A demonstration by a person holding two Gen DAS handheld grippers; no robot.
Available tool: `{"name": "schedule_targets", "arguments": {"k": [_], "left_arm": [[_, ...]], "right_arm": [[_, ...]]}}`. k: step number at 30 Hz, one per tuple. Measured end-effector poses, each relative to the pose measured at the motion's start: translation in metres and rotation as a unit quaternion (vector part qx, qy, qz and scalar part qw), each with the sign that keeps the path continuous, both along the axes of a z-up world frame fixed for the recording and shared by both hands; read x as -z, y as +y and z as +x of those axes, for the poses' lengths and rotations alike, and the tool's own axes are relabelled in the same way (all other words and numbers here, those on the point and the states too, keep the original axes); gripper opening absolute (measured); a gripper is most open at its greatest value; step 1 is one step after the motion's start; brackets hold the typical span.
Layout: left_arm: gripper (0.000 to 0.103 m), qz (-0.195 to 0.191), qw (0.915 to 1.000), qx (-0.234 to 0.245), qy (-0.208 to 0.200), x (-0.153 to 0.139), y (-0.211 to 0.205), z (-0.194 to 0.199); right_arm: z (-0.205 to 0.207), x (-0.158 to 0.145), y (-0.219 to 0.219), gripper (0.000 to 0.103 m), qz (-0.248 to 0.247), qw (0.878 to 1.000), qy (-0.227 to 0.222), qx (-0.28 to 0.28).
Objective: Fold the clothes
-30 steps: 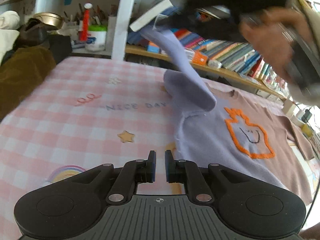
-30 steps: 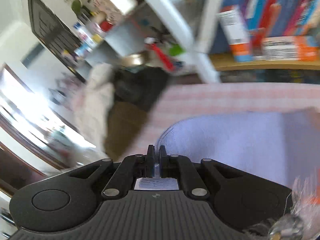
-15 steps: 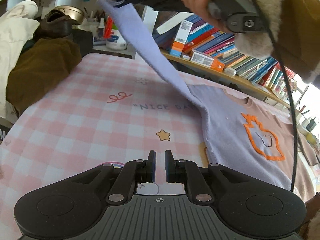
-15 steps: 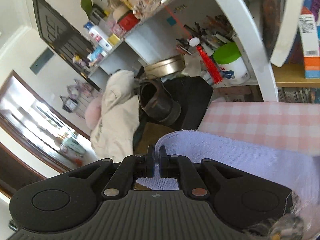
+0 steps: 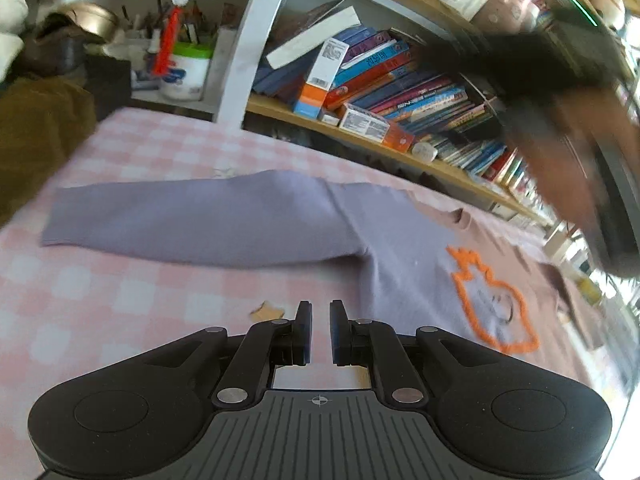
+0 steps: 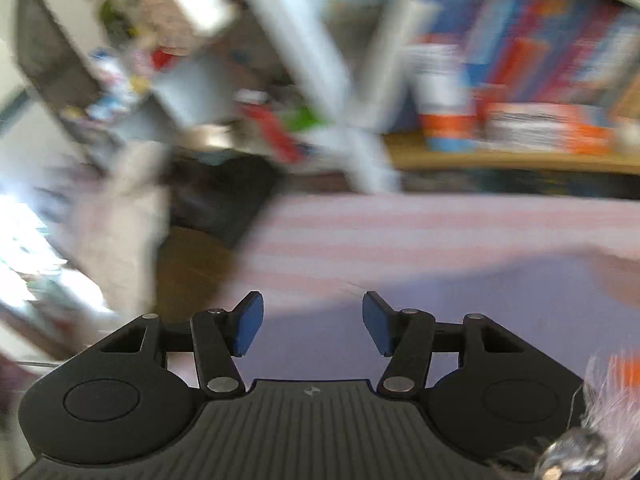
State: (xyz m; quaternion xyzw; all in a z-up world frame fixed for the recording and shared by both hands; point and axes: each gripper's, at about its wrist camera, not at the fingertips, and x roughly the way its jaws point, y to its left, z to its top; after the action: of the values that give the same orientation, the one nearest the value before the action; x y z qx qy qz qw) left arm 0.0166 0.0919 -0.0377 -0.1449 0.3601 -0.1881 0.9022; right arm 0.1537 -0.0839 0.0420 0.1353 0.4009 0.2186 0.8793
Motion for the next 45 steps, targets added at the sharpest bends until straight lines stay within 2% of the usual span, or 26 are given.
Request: {"name": "schedule_targets", "arguments": {"k": [2,4,6,8,11,14,16,18,19,22,27,31,34,40,43,45], "left_arm": [[0.011,-0.034,0.9992,0.004,0.02,0.003,-0.007,0.018],[0.012,-0.067,0.9967,0.009,0.044,0.008,-0.018,0.037],[0.014,-0.074,0.9959,0.01,0.052,0.013,-0.032,0.049],[0.017,-0.072,0.9959,0.007,0.054,0.017,-0.045,0.06],[0.03,-0.064,0.9965,0.002,0.053,0.022,-0.058,0.071],[0.03,-0.047,0.9978,-0.004,0.047,0.024,-0.062,0.076],[0.022,-0.036,0.9984,-0.009,0.043,0.025,-0.065,0.079],[0.007,-0.024,0.9989,-0.013,0.039,0.026,-0.068,0.083],[0.006,-0.019,0.999,-0.015,0.037,0.027,-0.07,0.085],[0.006,-0.02,0.9991,-0.026,0.028,0.025,-0.058,0.086],[0.006,-0.003,0.9982,-0.048,0.034,0.027,-0.038,0.091],[0.012,0.014,0.9988,-0.038,0.028,0.029,-0.038,0.092],[0.013,0.016,0.9987,-0.044,0.021,0.02,-0.037,0.082],[0.016,0.034,0.9981,-0.051,-0.006,0.001,-0.043,0.044],[0.025,0.043,0.9974,-0.057,-0.009,-0.002,-0.058,0.016],[0.026,0.05,0.9968,-0.062,-0.006,0.0,-0.072,-0.004]], "right_arm": [[-0.032,0.015,-0.028,0.052,-0.074,0.996,0.0,0.042],[-0.068,0.034,-0.055,0.051,-0.143,0.986,0.009,0.081],[-0.104,0.053,-0.077,0.05,-0.199,0.973,0.022,0.115],[-0.139,0.068,-0.099,0.049,-0.225,0.962,0.038,0.153],[-0.18,0.083,-0.125,0.049,-0.231,0.948,0.057,0.213],[-0.205,0.094,-0.14,0.045,-0.227,0.934,0.082,0.263],[-0.214,0.101,-0.144,0.043,-0.221,0.93,0.096,0.278],[-0.221,0.104,-0.149,0.043,-0.215,0.93,0.093,0.283],[-0.224,0.105,-0.151,0.043,-0.217,0.93,0.092,0.281],[-0.222,0.102,-0.148,0.043,-0.22,0.934,0.094,0.267],[-0.212,0.102,-0.14,0.042,-0.208,0.951,0.084,0.212],[-0.208,0.093,-0.14,0.042,-0.222,0.954,0.053,0.195],[-0.209,0.083,-0.165,0.042,-0.254,0.944,0.023,0.207],[-0.205,0.082,-0.253,0.041,-0.316,0.914,0.024,0.252],[-0.205,0.088,-0.294,0.038,-0.333,0.908,0.029,0.252],[-0.204,0.093,-0.313,0.037,-0.336,0.91,0.034,0.24]]}}
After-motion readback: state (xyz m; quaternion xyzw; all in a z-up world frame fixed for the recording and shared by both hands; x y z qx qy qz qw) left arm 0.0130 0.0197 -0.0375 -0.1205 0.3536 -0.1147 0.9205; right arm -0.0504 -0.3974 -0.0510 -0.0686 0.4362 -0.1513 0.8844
